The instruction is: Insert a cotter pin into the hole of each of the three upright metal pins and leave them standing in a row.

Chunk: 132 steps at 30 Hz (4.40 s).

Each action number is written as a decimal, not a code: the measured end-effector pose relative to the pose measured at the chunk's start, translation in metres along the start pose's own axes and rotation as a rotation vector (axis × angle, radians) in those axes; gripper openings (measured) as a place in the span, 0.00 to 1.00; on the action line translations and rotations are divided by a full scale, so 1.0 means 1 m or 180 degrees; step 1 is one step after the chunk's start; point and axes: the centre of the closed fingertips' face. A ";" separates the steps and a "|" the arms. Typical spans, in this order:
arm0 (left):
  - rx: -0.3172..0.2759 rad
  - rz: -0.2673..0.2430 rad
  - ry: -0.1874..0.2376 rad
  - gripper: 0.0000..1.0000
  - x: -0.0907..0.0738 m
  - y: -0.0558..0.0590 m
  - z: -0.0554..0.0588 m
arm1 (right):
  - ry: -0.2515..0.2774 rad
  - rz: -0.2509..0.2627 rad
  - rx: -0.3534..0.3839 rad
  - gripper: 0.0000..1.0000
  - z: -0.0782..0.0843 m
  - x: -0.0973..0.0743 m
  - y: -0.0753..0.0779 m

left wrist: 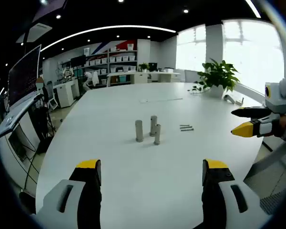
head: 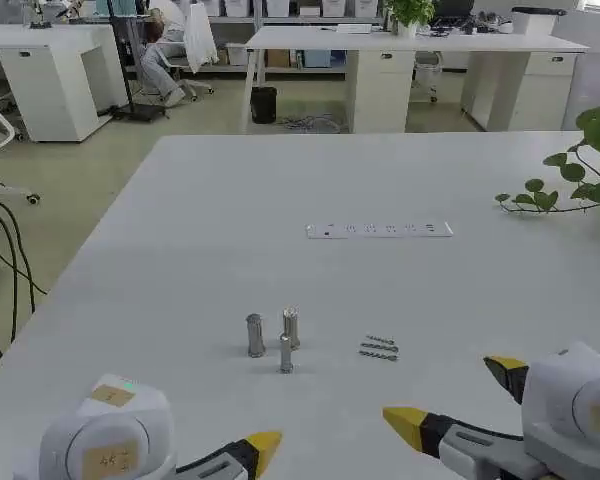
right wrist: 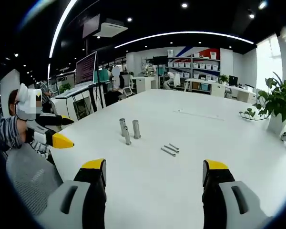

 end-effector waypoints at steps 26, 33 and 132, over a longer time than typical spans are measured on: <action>-0.0025 -0.0039 0.0009 0.83 -0.006 -0.003 0.001 | -0.0049 -0.0033 -0.0070 0.81 0.006 -0.008 -0.004; -0.0060 -0.0030 0.0035 0.81 -0.008 -0.002 0.001 | -0.0033 -0.0039 -0.0073 0.81 0.008 -0.010 -0.005; 0.0379 0.0645 -0.0210 0.22 0.152 0.022 0.026 | -0.0246 -0.0284 0.0291 0.62 0.020 0.008 0.001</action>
Point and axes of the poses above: the centre of the closed fingertips' face, and the gripper's own axes: x roughly forward along the fingers, y roughly to its right, z roughly out of its underside, and after that the axes turned 12 degrees about y, right-handed
